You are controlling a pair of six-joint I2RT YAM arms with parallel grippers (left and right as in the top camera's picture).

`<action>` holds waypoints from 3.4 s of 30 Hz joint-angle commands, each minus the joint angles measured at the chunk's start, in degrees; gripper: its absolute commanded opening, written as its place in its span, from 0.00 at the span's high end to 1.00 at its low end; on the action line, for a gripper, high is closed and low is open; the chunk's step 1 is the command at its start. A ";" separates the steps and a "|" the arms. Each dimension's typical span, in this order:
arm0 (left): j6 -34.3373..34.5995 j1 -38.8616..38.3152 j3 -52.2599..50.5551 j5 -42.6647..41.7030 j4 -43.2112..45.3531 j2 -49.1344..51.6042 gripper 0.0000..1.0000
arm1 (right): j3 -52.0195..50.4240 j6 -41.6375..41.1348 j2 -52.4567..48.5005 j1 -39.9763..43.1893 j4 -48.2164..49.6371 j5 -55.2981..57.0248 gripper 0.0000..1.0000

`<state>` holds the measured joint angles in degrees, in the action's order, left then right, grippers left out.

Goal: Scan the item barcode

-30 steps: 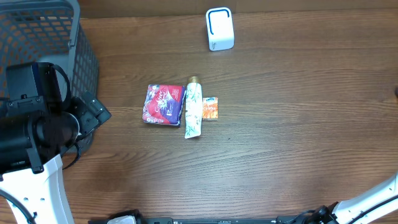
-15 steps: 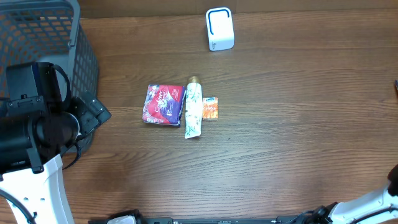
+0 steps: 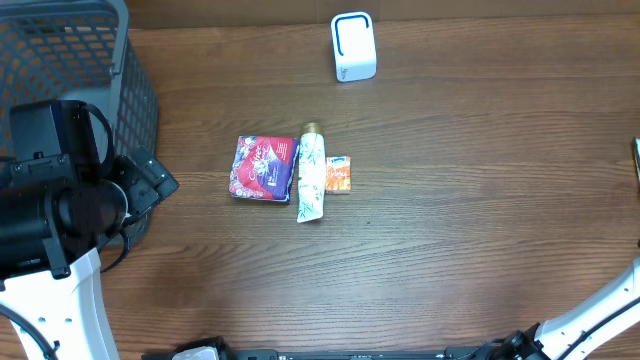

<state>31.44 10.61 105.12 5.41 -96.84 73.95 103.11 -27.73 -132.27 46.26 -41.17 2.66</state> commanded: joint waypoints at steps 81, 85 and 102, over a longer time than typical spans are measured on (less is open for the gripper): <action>0.90 0.28 -0.04 0.55 0.02 0.24 0.00 | -5.55 21.46 16.41 -44.33 -23.34 -39.82 0.00; 0.90 0.28 -0.04 0.55 0.04 0.26 0.00 | -8.02 9.84 16.41 -56.19 -18.51 -28.63 0.00; 0.90 0.28 -0.04 0.55 0.02 0.26 0.00 | -17.99 -8.74 16.37 -78.68 -1.70 -11.61 0.44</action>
<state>31.44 10.61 105.12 5.41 -96.86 74.06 86.72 -34.61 -117.05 -31.29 -43.94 -11.29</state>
